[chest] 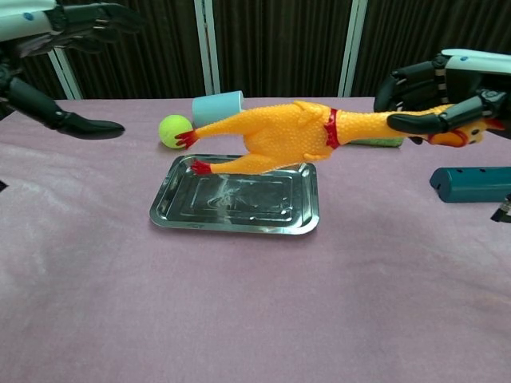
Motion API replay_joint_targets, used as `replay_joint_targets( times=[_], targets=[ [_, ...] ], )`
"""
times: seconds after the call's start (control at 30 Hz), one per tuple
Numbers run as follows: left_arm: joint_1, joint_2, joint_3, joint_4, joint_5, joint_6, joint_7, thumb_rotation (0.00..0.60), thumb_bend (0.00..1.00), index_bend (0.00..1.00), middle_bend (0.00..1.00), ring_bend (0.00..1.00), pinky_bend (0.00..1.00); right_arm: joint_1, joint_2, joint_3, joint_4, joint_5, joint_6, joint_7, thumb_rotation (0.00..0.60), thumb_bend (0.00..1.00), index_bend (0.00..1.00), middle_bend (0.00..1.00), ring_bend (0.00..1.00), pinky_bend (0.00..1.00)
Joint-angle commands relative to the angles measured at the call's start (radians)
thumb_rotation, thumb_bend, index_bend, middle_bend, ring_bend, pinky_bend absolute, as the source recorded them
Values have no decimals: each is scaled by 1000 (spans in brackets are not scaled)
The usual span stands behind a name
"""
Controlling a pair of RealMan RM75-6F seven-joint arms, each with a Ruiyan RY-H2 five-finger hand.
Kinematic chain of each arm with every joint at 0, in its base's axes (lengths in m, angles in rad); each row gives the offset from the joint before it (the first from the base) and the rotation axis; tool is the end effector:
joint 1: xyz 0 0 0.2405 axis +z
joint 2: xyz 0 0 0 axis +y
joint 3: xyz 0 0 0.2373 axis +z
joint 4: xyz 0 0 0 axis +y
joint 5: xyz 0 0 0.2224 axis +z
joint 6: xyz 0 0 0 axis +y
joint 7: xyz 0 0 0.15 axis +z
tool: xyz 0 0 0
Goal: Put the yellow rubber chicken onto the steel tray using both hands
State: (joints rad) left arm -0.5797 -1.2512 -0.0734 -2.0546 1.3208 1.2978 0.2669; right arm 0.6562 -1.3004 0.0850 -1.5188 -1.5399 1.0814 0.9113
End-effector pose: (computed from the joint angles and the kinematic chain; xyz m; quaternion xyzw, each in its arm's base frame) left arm -0.0927 0.2494 0.0603 -0.6751 -0.4047 -0.4998 0.3615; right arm -0.1596 -0.3206 0.0392 0.5607 -0.6061 0.5457 0.1433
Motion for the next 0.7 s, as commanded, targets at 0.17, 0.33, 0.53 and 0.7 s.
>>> replay_joint_targets(
  times=[0.17, 0.33, 0.53, 0.7],
  targets=[
    [92, 61, 60, 44, 75, 77, -106, 548, 150, 47, 0, 0, 61, 79, -73, 69, 39, 80, -110, 5, 600, 975, 856, 659, 667, 878],
    [131, 80, 78, 60, 96, 104, -142, 546, 151, 47, 0, 0, 61, 120, -135, 101, 97, 130, -165, -29, 600, 974, 856, 659, 667, 878],
    [153, 90, 79, 76, 86, 99, -173, 547, 151, 47, 0, 0, 61, 157, -213, 118, 184, 177, -219, -94, 600, 974, 856, 659, 667, 878],
    [158, 91, 70, 88, 62, 82, -195, 548, 151, 34, 0, 0, 61, 180, -269, 131, 243, 215, -259, -120, 600, 974, 856, 659, 667, 878]
  ],
)
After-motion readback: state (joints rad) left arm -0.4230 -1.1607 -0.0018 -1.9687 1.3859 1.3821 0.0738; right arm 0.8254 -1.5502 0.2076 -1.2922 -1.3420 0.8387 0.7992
